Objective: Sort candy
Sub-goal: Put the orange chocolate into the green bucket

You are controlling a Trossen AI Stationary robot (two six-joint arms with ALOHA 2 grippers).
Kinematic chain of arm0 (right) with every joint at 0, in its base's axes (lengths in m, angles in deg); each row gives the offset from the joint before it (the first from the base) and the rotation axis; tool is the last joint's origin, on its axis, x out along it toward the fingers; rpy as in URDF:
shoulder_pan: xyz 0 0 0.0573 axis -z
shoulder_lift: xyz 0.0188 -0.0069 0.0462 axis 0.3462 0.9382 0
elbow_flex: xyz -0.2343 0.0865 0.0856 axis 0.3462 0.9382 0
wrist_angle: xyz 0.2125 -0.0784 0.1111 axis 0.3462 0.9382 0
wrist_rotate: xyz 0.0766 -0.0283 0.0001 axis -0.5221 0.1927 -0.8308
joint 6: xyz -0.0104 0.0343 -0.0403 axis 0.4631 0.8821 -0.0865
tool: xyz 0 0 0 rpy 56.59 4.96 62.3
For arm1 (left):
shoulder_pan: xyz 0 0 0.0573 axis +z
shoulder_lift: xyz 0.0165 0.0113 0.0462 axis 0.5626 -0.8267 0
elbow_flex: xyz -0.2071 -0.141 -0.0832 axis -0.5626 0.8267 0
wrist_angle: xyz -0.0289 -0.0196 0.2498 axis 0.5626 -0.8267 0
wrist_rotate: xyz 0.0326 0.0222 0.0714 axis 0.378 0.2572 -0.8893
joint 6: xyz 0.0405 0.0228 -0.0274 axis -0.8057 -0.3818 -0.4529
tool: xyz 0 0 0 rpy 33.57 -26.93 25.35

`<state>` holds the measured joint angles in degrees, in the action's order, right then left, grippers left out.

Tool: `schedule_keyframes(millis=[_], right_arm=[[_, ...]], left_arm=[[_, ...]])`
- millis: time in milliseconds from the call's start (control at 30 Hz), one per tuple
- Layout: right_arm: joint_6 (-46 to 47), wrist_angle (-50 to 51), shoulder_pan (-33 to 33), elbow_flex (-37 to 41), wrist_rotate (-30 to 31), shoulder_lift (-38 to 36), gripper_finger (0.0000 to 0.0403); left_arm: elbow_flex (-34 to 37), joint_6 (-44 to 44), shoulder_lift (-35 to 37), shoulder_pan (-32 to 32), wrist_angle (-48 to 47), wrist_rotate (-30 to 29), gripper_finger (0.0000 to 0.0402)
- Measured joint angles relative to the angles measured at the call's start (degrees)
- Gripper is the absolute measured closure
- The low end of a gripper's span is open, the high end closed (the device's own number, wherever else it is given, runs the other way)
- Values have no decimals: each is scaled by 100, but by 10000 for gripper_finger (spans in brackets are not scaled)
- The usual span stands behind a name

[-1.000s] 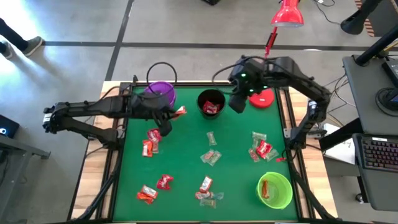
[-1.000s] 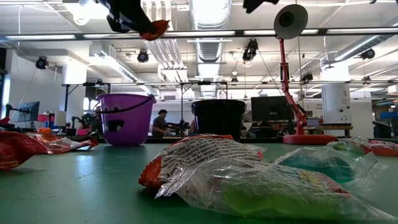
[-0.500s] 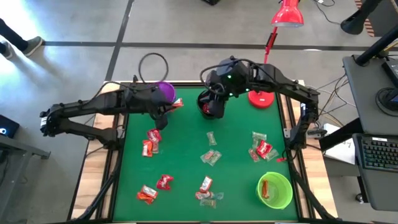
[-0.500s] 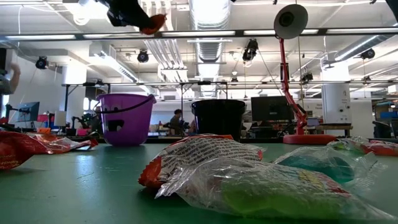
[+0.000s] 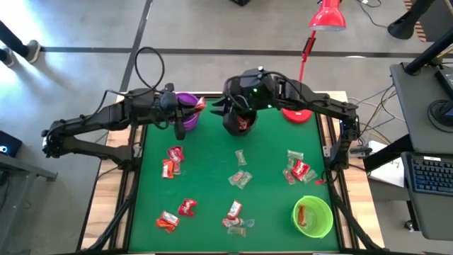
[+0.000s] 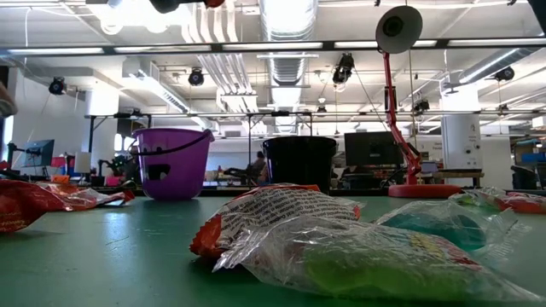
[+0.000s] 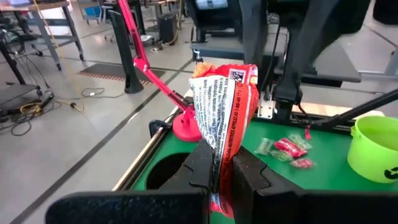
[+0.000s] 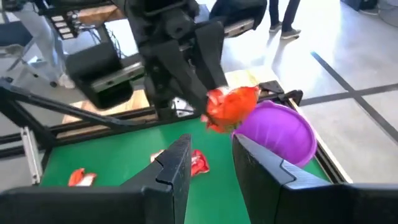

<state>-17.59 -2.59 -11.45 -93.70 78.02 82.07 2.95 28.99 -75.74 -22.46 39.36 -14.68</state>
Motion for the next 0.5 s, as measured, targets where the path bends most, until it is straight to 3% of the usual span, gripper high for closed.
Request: schedule_keyframes(millis=[500], right_arm=[[-24,-244,19,9,305,254,291]], left_arm=[[0,0,-253,13,409,33,398]])
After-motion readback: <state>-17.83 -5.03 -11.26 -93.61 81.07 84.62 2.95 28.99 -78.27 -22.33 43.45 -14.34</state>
